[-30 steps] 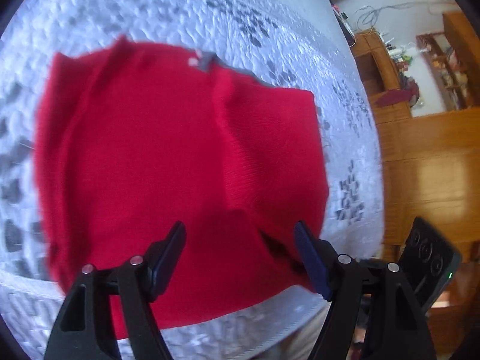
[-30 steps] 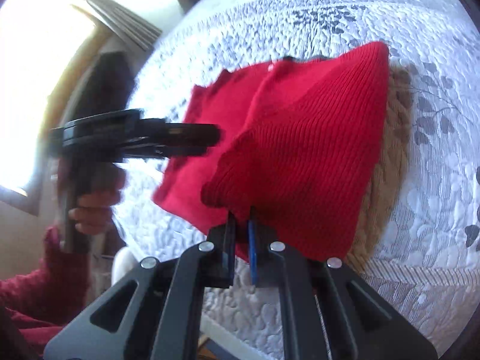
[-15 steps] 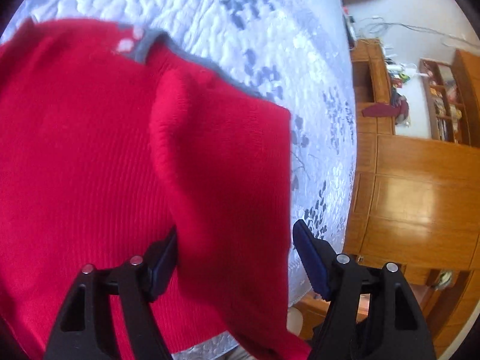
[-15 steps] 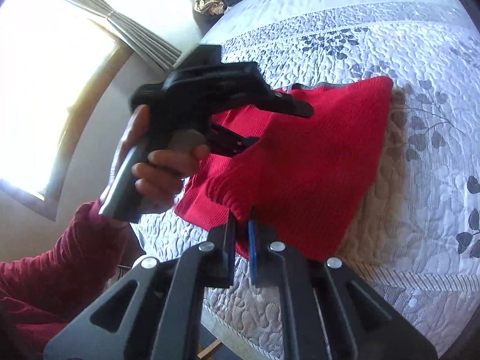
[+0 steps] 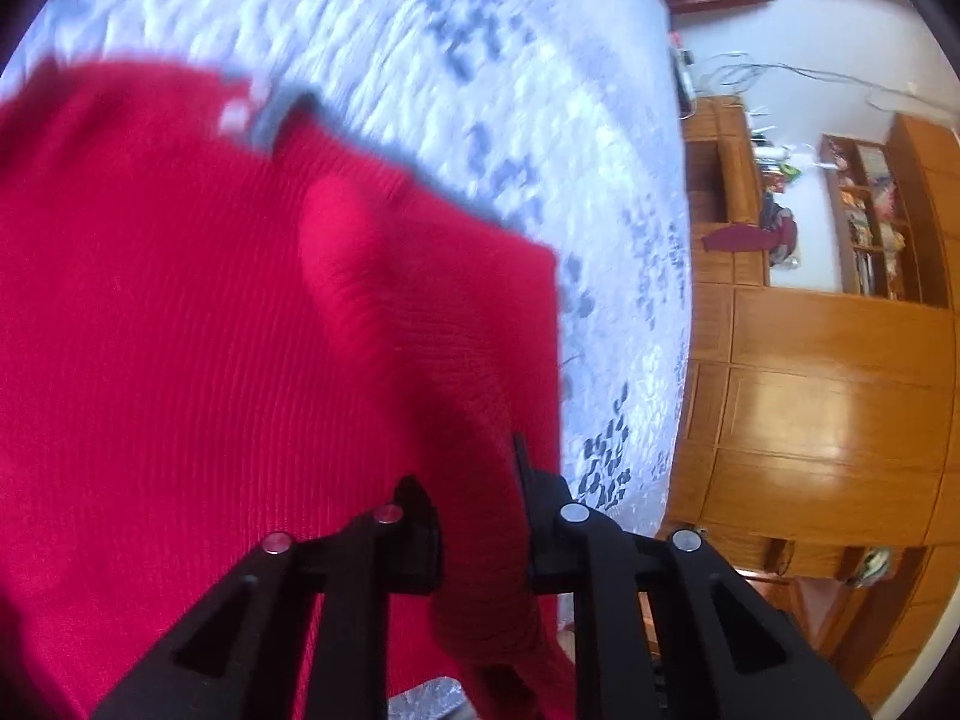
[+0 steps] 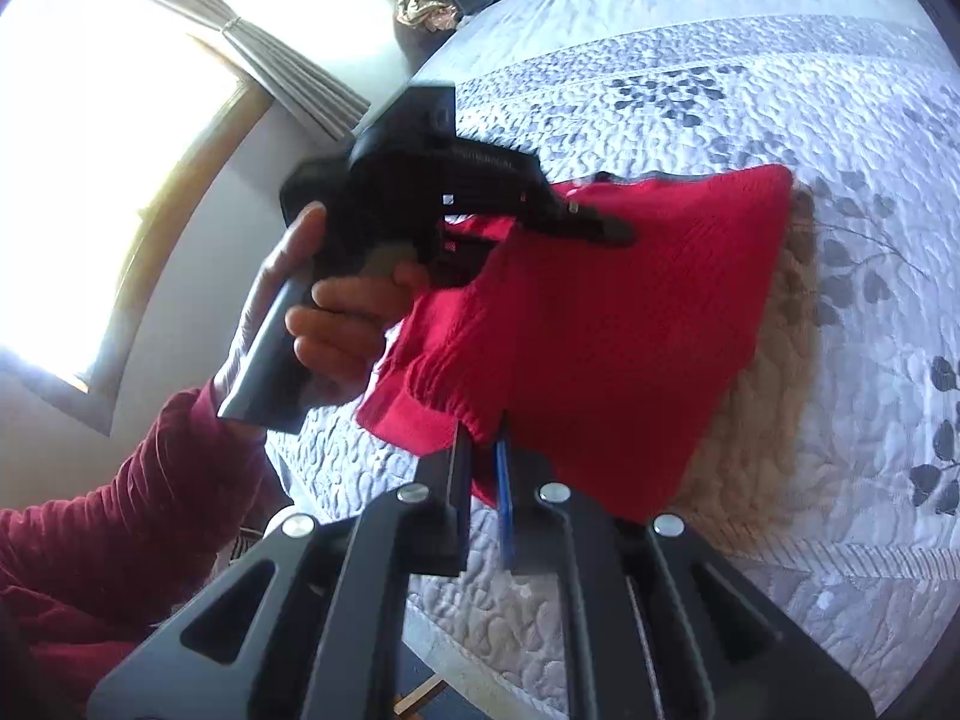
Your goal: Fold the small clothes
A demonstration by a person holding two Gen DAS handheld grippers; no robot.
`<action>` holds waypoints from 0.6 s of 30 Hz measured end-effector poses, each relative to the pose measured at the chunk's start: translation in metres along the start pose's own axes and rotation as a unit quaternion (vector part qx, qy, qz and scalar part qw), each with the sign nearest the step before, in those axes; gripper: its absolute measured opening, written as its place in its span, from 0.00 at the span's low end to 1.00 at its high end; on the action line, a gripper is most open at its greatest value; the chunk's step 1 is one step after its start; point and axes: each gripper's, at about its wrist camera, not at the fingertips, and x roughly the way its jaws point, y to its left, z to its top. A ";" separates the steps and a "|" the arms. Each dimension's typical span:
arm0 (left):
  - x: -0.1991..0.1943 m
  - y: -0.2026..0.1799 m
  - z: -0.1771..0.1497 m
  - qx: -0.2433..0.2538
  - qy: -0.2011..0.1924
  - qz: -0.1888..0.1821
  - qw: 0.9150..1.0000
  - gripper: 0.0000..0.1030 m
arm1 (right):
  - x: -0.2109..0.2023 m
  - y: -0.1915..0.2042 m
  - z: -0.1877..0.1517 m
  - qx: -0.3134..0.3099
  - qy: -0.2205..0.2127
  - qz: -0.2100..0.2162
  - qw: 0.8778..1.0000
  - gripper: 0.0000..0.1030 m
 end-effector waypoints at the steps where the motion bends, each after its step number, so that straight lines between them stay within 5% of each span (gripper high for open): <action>1: -0.008 -0.006 0.000 0.013 -0.009 0.002 1.000 0.17 | 0.003 0.006 0.001 -0.006 0.002 0.002 1.000 0.06; 10: -0.099 -0.007 0.003 0.072 -0.085 0.042 0.993 0.17 | 0.058 0.068 0.027 -0.049 0.025 0.045 0.997 0.06; 18: -0.146 0.066 -0.003 0.058 -0.116 0.087 0.988 0.17 | 0.136 0.098 0.029 -0.068 0.086 0.047 0.993 0.06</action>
